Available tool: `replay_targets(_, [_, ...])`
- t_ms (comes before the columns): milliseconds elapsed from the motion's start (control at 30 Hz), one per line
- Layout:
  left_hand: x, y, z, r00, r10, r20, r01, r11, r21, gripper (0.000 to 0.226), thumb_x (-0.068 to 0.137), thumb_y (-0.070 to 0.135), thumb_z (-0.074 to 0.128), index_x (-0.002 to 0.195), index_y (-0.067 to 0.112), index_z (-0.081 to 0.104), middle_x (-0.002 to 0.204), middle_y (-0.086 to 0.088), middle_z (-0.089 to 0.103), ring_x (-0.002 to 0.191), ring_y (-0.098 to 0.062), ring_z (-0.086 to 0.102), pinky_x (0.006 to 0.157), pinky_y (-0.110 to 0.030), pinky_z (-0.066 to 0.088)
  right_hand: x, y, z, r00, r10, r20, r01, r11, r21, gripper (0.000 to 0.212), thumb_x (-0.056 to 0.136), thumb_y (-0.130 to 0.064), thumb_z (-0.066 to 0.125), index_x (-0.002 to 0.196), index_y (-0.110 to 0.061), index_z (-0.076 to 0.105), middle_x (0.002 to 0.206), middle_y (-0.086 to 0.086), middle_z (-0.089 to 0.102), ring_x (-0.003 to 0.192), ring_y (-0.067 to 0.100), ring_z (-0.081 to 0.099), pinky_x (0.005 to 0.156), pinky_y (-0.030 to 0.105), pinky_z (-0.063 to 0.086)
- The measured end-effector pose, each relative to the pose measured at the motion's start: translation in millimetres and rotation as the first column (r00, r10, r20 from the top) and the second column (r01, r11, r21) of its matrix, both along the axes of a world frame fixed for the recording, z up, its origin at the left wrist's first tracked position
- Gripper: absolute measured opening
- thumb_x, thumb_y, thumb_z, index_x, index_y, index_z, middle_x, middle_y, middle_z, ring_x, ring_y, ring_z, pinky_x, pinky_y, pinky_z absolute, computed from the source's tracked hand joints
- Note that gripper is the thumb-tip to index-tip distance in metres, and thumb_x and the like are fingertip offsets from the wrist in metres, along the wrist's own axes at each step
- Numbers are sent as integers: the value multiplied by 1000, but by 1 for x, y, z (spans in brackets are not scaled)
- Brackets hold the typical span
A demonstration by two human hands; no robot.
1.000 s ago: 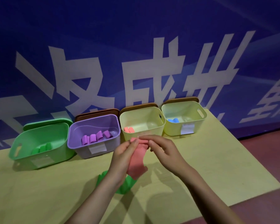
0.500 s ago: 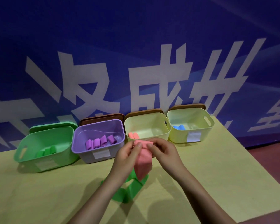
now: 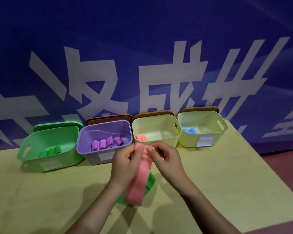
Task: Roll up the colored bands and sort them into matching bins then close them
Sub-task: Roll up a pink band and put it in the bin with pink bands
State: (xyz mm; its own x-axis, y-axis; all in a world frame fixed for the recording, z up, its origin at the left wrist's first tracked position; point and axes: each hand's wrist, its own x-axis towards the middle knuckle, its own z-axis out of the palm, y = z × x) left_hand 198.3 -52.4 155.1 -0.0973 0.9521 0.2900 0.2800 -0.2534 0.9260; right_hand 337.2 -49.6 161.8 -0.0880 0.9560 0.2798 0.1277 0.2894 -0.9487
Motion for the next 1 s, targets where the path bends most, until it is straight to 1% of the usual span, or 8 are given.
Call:
replay_targets(100, [5,-3,6,993,-14,121,24,996,-81,26,81,41,55,79,22,73,76,-6,70,75,-21,65,71,-38,51,1,-4,1,998,38,-59,-40,998,-46,12,85,-18,57,78,-19,67,72,4,63,68,10,54,64,26,44])
replay_targets(200, [5,-5,9,991,-81,109,91,992,-91,28,78,53,50,82,32,69,83,-1,67,83,-16,62,76,-30,48,6,-7,7,991,72,-115,-81,994,-77,13,87,-16,57,81,-21,68,71,-6,65,67,5,58,63,20,45])
replay_targets(467, [3,-15,9,987,-155,42,154,988,22,28,85,44,49,80,20,62,74,6,63,70,-2,56,63,-16,42,10,-15,9,990,100,-94,-112,985,-130,12,87,-14,60,79,-17,68,71,-5,64,66,7,57,63,22,45])
replay_targets(567, [3,-15,8,986,-164,-10,164,986,33,24,87,42,48,80,23,62,75,8,62,72,-5,57,64,-17,42,13,-19,7,989,80,-121,-97,986,-139,10,81,-26,65,83,-19,71,77,3,66,69,8,57,64,23,46])
replay_targets(667, [5,-13,6,982,-183,-39,185,981,55,25,89,36,49,79,17,63,76,2,61,74,-13,57,66,-22,42,19,-22,8,982,95,-165,-123,977,-172,25,73,-38,67,88,-19,73,82,6,68,70,7,59,65,21,47])
replay_targets(833, [9,-14,4,967,-251,-51,253,967,38,31,89,35,49,80,9,63,75,-6,61,73,-23,56,65,-30,42,27,-21,3,982,124,-139,-145,978,-149,4,85,-10,69,87,-9,72,78,-2,67,71,6,60,68,22,45])
replay_targets(933, [8,-15,8,956,-294,18,294,956,-12,31,87,37,52,81,9,63,76,-11,61,74,-26,57,66,-28,44,25,-17,2,989,97,-111,-109,987,-116,5,83,-13,67,84,-11,71,79,1,68,76,12,63,70,25,49])
replay_targets(1000, [7,-16,12,949,-296,107,303,951,-60,28,85,38,57,85,11,65,80,-9,64,76,-19,60,69,-25,47,22,-15,4,992,84,-99,-92,993,-76,8,82,-14,64,85,-11,71,81,4,69,78,15,64,71,26,50])
